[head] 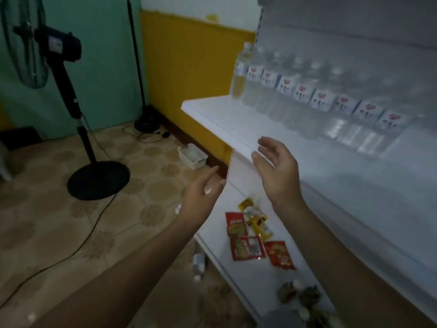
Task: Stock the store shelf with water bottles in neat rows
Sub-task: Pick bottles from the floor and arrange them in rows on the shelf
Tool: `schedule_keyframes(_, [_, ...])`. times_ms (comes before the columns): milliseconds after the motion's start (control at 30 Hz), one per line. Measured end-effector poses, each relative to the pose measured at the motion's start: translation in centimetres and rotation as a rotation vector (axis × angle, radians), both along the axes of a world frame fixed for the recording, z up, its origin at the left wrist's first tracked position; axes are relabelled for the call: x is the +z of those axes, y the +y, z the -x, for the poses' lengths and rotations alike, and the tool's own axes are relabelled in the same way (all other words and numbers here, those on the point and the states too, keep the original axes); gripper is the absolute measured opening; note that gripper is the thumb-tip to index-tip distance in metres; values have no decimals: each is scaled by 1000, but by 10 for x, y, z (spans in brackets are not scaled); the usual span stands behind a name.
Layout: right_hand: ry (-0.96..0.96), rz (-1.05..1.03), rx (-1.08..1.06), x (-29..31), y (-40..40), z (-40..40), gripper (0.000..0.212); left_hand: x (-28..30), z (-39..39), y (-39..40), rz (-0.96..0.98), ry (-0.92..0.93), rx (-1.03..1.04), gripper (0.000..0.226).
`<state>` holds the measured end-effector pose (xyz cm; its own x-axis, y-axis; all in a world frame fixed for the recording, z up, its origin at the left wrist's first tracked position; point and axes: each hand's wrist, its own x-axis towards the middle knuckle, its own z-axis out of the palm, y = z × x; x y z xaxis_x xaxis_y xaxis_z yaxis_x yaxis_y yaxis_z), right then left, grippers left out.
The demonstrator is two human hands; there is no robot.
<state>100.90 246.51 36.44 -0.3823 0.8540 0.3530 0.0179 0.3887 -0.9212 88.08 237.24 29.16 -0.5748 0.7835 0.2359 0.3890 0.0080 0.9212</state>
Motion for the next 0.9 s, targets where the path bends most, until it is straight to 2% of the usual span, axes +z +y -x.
schedule_keyframes(167, [-196,91,122,-113,-57,39,38,-101,20,-62,194,-90,68,51])
schedule_keyframes(400, [-516,395,86,-296,-63,65,37,-241,38,-90,487,-235,90,51])
schedule_keyframes(567, [-845,324,230,-394,-33,89,19,-327,56,-78,589,-455,105,47])
schedule_keyframes(633, [-1021,236,365,-438,-12,103,18,-368,61,-73,639,-522,135,50])
schedule_keyframes(733, [-1224,-119,583,-508,22,124,37,-419,61,-68,690,-623,185,51])
schedule_keyframes(833, [-1325,-407,835,-573,54,143,56,-466,60,-61,722,-721,177,51])
schedule_keyframes(900, [-1483,-637,870,-602,69,153,74,-493,62,-56,742,-739,183,50])
